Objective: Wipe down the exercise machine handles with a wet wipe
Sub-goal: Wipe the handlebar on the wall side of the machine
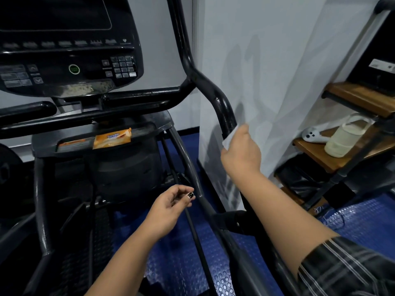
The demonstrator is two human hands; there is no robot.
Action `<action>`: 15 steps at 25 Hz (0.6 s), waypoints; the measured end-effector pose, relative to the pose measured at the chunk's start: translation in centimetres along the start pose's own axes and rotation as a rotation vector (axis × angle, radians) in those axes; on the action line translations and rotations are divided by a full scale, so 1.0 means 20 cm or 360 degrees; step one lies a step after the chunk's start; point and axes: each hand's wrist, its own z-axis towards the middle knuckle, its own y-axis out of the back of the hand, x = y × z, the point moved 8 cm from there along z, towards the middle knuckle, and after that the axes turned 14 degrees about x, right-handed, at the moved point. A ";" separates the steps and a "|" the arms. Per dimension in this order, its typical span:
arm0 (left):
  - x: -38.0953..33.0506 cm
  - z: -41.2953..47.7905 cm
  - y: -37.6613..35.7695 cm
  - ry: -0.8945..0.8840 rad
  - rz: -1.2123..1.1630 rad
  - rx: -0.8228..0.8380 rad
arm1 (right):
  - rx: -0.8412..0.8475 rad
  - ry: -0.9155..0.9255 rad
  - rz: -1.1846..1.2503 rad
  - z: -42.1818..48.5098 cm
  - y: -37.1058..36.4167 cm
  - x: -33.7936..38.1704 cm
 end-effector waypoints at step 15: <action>0.04 -0.22 -0.12 0.0058 0.0064 -0.0061 | 0.1256 -0.0080 0.1390 0.12 -0.14 -0.04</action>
